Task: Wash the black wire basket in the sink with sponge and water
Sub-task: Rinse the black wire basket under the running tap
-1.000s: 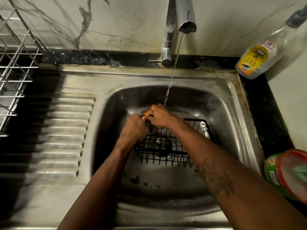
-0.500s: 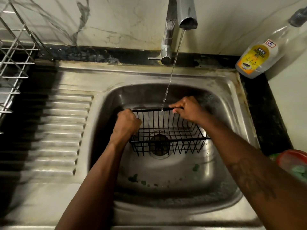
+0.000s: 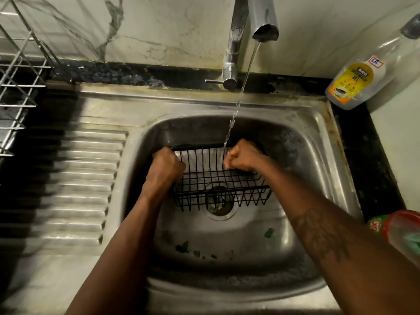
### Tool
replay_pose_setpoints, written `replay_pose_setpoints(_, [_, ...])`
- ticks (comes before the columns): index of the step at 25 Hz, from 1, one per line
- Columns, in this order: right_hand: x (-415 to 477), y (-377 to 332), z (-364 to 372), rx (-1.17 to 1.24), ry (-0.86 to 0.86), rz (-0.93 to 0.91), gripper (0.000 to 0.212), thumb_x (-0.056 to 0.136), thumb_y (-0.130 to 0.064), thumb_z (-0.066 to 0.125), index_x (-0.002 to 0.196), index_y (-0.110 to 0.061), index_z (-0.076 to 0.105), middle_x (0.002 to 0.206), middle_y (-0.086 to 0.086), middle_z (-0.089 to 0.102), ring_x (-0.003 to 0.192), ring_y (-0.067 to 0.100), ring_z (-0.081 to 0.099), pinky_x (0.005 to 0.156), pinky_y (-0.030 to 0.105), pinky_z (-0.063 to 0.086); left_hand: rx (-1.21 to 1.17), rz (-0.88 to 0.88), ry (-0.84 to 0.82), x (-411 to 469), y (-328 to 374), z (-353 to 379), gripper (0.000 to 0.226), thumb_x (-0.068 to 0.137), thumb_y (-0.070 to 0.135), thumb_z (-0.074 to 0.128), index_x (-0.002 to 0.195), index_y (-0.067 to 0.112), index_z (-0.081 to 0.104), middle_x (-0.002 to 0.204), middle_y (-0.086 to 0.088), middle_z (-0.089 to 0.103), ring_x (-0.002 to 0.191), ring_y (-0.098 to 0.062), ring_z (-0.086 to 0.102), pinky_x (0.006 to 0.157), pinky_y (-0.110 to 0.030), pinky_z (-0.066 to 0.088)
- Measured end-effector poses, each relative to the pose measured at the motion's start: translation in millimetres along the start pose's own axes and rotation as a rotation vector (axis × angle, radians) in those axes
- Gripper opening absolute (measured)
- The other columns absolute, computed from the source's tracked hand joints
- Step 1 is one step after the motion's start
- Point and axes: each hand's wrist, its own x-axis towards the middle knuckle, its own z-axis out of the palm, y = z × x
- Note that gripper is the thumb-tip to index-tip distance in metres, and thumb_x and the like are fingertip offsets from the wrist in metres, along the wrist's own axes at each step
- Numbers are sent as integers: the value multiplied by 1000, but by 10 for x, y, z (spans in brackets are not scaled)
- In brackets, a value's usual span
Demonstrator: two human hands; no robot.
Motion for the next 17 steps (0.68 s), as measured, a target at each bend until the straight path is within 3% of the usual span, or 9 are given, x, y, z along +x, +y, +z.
replay_pose_setpoints(3, [-49, 124, -77, -102, 93, 131, 23, 77, -27, 84, 91, -14, 72, 95, 2, 71, 84, 17, 66, 78, 34, 58, -12, 37, -26, -54, 85, 65, 13, 90, 8, 58, 93, -2, 65, 81, -9, 56, 77, -29, 61, 48, -24, 38])
replay_pose_setpoints(6, [-130, -131, -97, -335, 115, 43, 32, 80, -30, 80, 103, -17, 61, 99, 3, 57, 85, 20, 54, 65, 30, 43, -99, 9, -31, -75, 103, 57, 18, 88, 1, 55, 71, 2, 62, 65, -2, 60, 56, -13, 60, 40, -12, 38])
replay_pose_setpoints(9, [-113, -289, -35, -320, 90, 29, 25, 81, -27, 76, 100, -15, 65, 97, 5, 63, 87, 23, 63, 65, 30, 50, -19, 17, -6, -17, 100, 75, 19, 85, -3, 55, 67, -2, 61, 55, -6, 58, 47, -15, 56, 38, -17, 41])
replay_pose_setpoints(14, [-149, -645, 171, -223, 68, -97, 43, 83, -26, 75, 122, -14, 60, 116, 10, 60, 102, 29, 62, 84, 39, 58, 22, 53, -59, -56, 196, 187, 19, 89, 11, 59, 97, -4, 66, 95, -22, 65, 88, -38, 66, 65, -36, 46])
replay_pose_setpoints(15, [-156, -673, 186, -259, 77, -122, 46, 83, -28, 75, 124, -15, 60, 118, 10, 59, 105, 30, 61, 85, 40, 57, 17, 51, -70, -60, 195, 176, 18, 89, 11, 59, 96, -4, 66, 97, -24, 66, 91, -40, 66, 66, -36, 47])
replay_pose_setpoints(17, [-179, -698, 217, -299, 127, -141, 44, 82, -30, 77, 121, -15, 61, 116, 10, 60, 104, 30, 62, 85, 39, 56, 12, 47, -67, -61, 175, 154, 13, 88, 7, 58, 80, -3, 62, 83, -18, 66, 88, -39, 69, 62, -32, 47])
